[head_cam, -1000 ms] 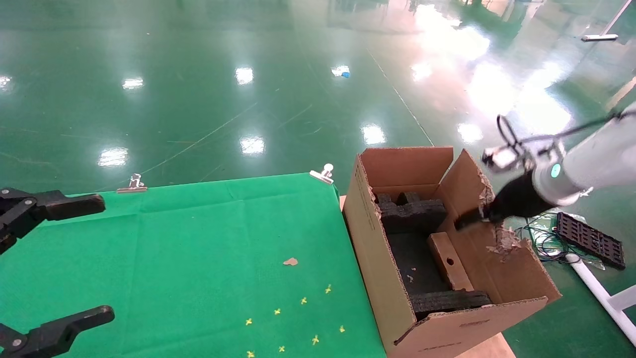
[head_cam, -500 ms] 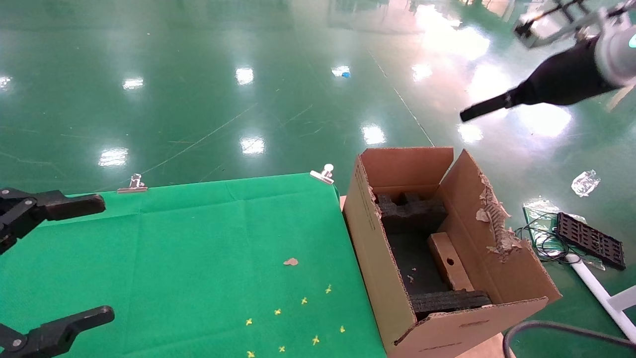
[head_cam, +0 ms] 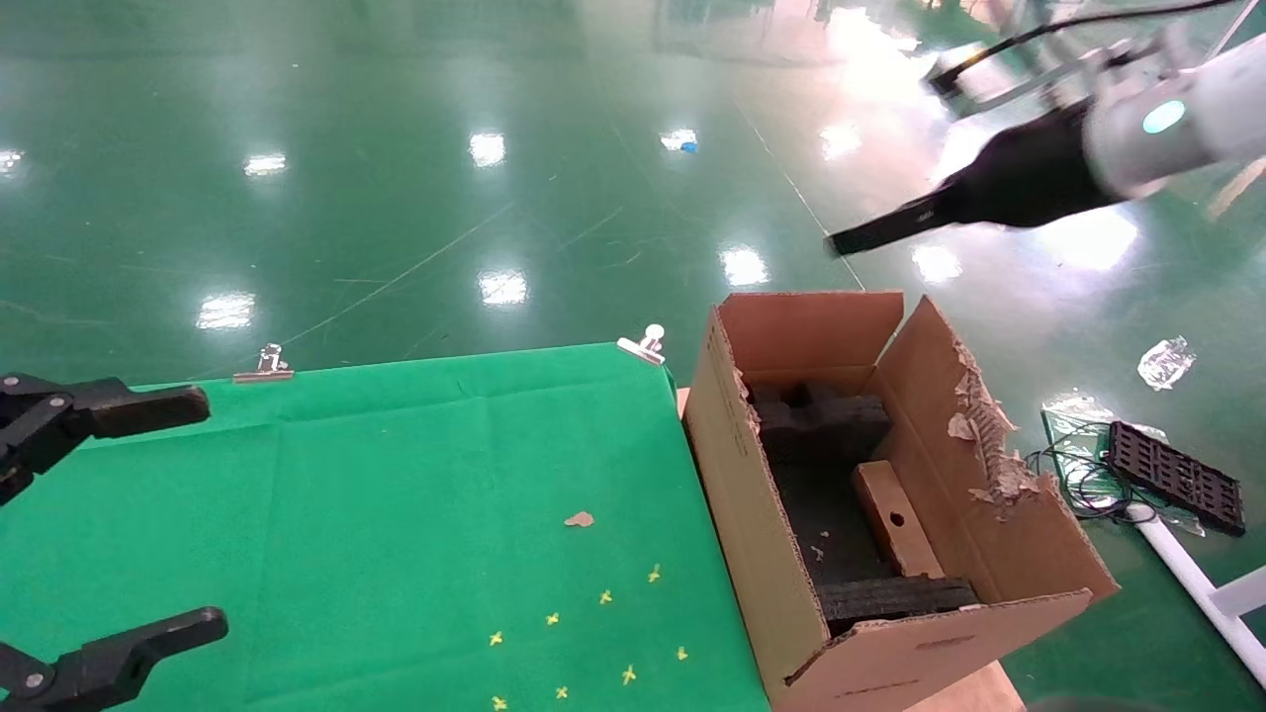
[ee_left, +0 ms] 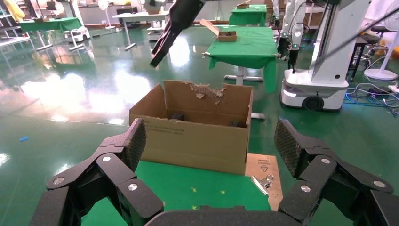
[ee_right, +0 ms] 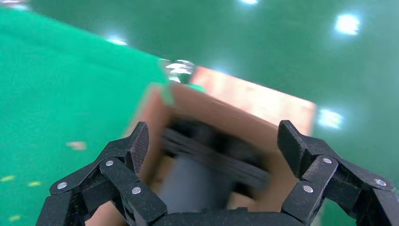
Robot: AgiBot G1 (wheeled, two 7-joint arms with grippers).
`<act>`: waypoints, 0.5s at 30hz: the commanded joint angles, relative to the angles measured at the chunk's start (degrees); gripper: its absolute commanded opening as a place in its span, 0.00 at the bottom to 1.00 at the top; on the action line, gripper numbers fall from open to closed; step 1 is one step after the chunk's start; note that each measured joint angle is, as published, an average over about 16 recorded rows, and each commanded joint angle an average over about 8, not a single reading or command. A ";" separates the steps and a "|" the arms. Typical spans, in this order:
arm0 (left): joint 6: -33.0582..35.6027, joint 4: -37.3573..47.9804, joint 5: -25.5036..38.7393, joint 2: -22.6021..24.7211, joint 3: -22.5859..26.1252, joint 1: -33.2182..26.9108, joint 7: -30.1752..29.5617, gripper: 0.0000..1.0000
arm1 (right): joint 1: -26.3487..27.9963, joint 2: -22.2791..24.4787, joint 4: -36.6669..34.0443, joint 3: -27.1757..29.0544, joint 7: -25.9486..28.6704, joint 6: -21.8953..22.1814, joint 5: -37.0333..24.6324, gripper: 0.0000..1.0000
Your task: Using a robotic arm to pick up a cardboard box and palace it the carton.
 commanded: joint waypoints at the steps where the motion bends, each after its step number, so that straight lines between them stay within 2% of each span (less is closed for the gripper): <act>1: 0.00 0.01 0.00 0.00 0.01 -0.01 0.01 1.00 | -2.29 0.42 2.06 2.83 -0.97 -0.51 0.65 1.00; 15: -0.01 0.02 -0.03 -0.01 0.05 -0.02 0.03 1.00 | -18.84 3.43 16.97 23.29 -7.97 -4.23 5.39 1.00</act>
